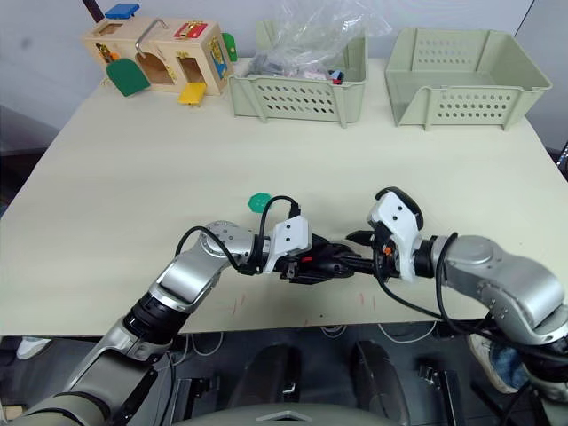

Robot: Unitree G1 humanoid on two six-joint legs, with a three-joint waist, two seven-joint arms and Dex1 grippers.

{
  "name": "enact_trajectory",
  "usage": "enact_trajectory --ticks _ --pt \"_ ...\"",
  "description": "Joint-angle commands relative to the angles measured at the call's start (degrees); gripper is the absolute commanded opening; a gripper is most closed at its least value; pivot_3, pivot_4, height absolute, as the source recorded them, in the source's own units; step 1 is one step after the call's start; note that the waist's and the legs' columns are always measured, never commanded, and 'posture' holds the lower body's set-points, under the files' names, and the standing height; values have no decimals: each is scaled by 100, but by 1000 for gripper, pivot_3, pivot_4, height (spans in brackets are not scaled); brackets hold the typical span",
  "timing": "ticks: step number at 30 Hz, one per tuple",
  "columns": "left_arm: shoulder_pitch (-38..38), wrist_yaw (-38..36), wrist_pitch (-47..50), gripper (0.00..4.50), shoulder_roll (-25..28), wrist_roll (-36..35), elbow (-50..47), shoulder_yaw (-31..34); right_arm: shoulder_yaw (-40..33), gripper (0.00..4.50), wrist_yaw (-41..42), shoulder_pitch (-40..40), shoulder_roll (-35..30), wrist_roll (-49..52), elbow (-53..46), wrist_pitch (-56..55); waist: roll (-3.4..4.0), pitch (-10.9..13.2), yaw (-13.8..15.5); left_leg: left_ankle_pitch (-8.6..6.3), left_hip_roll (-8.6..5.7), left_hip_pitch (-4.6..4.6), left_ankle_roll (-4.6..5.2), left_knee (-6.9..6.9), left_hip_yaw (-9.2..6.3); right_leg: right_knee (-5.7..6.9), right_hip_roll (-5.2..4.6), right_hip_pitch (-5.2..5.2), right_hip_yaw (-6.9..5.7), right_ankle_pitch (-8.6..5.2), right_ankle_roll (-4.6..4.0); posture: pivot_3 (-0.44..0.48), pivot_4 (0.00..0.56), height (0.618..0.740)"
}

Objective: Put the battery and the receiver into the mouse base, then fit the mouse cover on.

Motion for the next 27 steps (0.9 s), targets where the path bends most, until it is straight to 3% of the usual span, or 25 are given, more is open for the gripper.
enact_trajectory --ticks 1,4,5,27 --pt "-36 -18 -31 2867 18 0 -176 4 -24 1161 89 80 209 -433 160 -635 0 0 -1 0 0 1 0 0 1 0 0 0 0 0 0 0 150 740" --pt "-43 -37 -43 2867 36 10 -163 -4 127 109 130 226 432 -742 422 -954 0 0 0 0 1 2 0 0 -2 0 3 1 0 -1 -1 0 150 740" --pt "-46 -42 -48 2867 42 15 -156 -5 211 33 190 276 431 -920 488 -1093 0 0 6 0 1 1 0 0 0 -1 4 2 -1 -1 -1 0 150 740" --pt "-31 -27 -98 2867 46 37 -124 -17 627 33 544 595 677 -1920 960 -1452 1 0 57 0 0 5 -1 0 7 0 4 2 1 -1 -1 0 150 740"
